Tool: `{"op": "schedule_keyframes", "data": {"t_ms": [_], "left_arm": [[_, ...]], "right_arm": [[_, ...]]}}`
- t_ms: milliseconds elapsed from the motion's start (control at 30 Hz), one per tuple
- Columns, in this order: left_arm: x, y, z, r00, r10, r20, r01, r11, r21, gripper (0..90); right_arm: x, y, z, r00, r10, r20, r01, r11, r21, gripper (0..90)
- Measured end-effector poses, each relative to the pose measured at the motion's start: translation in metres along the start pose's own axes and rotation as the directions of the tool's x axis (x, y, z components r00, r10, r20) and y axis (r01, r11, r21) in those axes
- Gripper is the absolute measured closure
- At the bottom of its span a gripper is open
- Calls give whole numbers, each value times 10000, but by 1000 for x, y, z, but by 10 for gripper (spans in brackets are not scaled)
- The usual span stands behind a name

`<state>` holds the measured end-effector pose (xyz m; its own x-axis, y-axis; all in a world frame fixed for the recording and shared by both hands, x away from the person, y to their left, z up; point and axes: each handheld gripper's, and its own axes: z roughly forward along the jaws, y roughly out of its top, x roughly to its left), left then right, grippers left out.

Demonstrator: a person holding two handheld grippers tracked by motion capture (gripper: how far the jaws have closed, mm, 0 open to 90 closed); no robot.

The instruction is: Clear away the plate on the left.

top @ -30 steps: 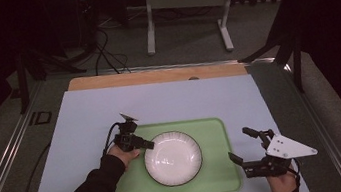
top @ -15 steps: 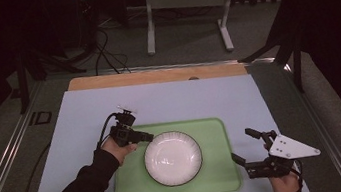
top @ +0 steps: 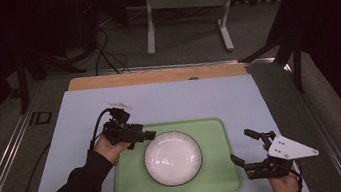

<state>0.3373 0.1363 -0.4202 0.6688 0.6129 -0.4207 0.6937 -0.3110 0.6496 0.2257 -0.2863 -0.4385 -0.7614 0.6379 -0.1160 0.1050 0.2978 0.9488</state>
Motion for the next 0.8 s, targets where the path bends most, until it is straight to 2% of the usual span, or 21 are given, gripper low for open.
{"op": "schedule_keyframes", "data": {"t_ms": [100,200,267,433,533,633,700,800], "left_arm": [[-8,0,-4,9985,534,144,-533,9985,-103,161],[-14,-1,-10,9944,1032,222,-1024,9941,-363,120],[-17,-2,-13,9917,1240,341,-1220,9911,-539,8],[-20,-7,-21,9895,1445,-56,-1441,9820,-1219,5],[-23,-11,-27,9870,1606,-71,-1602,9784,-1306,5],[-27,-15,-34,9802,1956,-300,-1979,9711,-1331,5],[-29,-18,-38,9773,2101,-290,-2121,9680,-1344,5],[-31,-24,-43,9768,2129,-250,-2142,9662,-1433,5]], "right_arm": [[0,0,0,10000,9,-7,-9,10000,1,131],[0,0,1,10000,17,-5,-17,10000,32,131],[1,0,1,10000,-17,-26,17,10000,64,130],[1,0,1,10000,-5,-23,5,10000,82,131],[1,0,1,10000,-31,0,31,10000,41,131],[0,1,0,10000,-5,33,5,10000,6,131],[1,1,0,10000,-35,48,35,10000,31,131],[1,1,0,10000,-59,28,59,10000,48,131]]}}
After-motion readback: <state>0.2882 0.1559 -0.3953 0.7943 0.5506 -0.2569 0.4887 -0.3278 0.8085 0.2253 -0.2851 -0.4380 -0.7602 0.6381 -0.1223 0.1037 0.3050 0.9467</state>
